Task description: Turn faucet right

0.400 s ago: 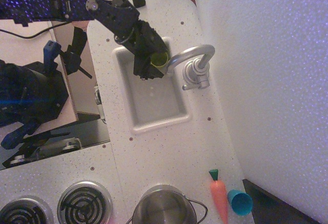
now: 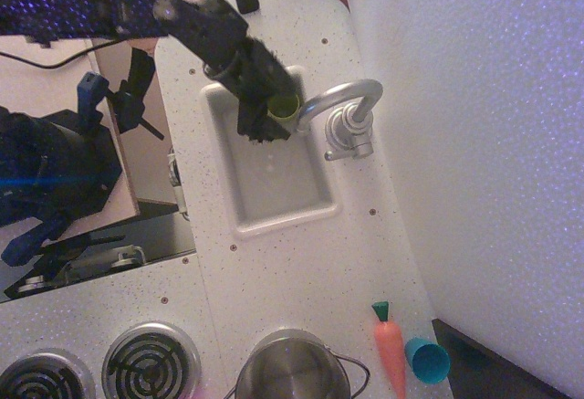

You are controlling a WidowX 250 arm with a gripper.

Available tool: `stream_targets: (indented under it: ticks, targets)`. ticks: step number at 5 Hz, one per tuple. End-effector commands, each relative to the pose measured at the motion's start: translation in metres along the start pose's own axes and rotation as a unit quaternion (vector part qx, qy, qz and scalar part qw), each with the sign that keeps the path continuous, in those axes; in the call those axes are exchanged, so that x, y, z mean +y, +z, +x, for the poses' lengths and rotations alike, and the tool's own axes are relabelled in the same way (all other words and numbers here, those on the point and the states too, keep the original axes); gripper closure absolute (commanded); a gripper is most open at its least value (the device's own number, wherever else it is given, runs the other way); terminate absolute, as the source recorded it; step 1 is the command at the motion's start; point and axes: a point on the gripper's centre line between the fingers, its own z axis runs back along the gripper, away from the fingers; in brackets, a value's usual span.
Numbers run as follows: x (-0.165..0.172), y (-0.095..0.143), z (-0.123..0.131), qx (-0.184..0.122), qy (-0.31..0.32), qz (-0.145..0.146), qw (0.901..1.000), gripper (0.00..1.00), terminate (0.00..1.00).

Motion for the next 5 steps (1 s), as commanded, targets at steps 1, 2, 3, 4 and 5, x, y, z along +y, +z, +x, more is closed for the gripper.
stream_targets:
  ticks: [1, 2, 3, 4, 5]
  targets:
    - [-0.021, -0.014, 0.015, 0.008, 0.002, -0.036, 0.9993, 0.0, 0.0]
    - [-0.031, -0.022, 0.007, 0.031, 0.007, -0.05, 0.9982, 0.0, 0.0]
    - [-0.039, -0.024, 0.003, 0.032, 0.009, -0.058, 0.9977, 0.0, 0.0]
    - [-0.049, -0.032, 0.0, 0.039, 0.006, -0.075, 0.9965, 0.0, 0.0]
    - [-0.055, -0.037, 0.0, 0.047, 0.018, -0.084, 0.9952, 0.0, 0.0]
